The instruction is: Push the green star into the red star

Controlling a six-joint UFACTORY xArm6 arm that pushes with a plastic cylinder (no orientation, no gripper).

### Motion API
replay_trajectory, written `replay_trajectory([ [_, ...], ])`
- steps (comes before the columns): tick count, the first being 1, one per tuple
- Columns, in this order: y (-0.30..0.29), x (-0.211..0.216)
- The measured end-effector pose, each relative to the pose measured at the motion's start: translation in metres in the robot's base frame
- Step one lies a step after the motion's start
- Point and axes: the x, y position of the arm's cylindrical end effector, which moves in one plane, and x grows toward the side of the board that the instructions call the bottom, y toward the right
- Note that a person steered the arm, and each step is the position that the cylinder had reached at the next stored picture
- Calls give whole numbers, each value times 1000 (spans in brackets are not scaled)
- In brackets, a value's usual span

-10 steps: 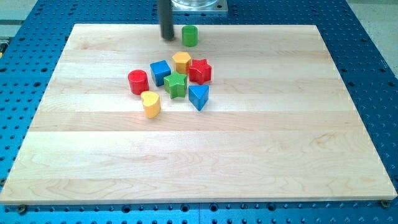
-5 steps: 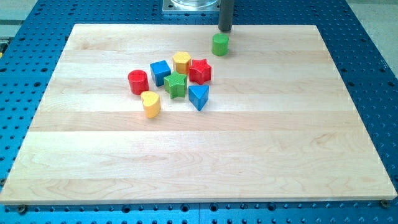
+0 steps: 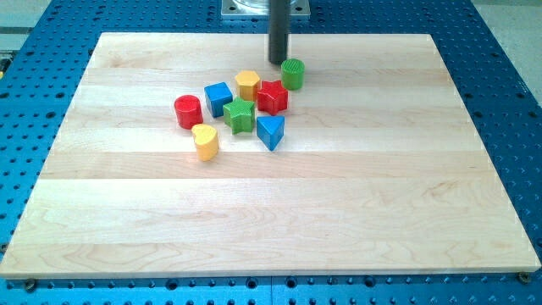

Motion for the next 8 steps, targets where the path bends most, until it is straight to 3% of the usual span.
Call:
replay_trajectory([
  [1,-34,9],
  [3,-38,54],
  [5,-6,42],
  [8,-29,122],
])
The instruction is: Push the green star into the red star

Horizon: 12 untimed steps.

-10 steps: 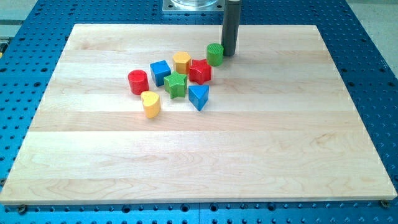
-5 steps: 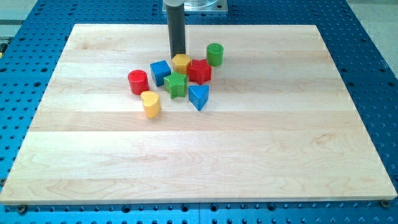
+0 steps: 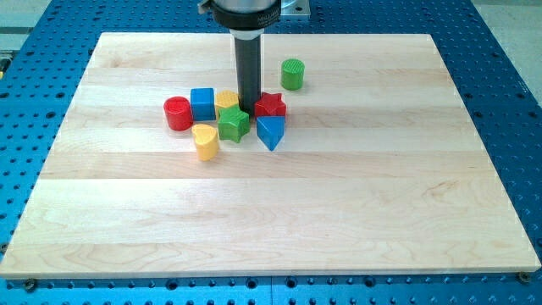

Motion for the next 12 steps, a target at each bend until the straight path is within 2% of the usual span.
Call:
replay_trajectory([
  [2,-15,5],
  [4,-79,6],
  [5,-79,6],
  [7,-75,52],
  [8,-74,52],
  [9,-47,52],
  [10,-13,42],
  [12,-10,6],
])
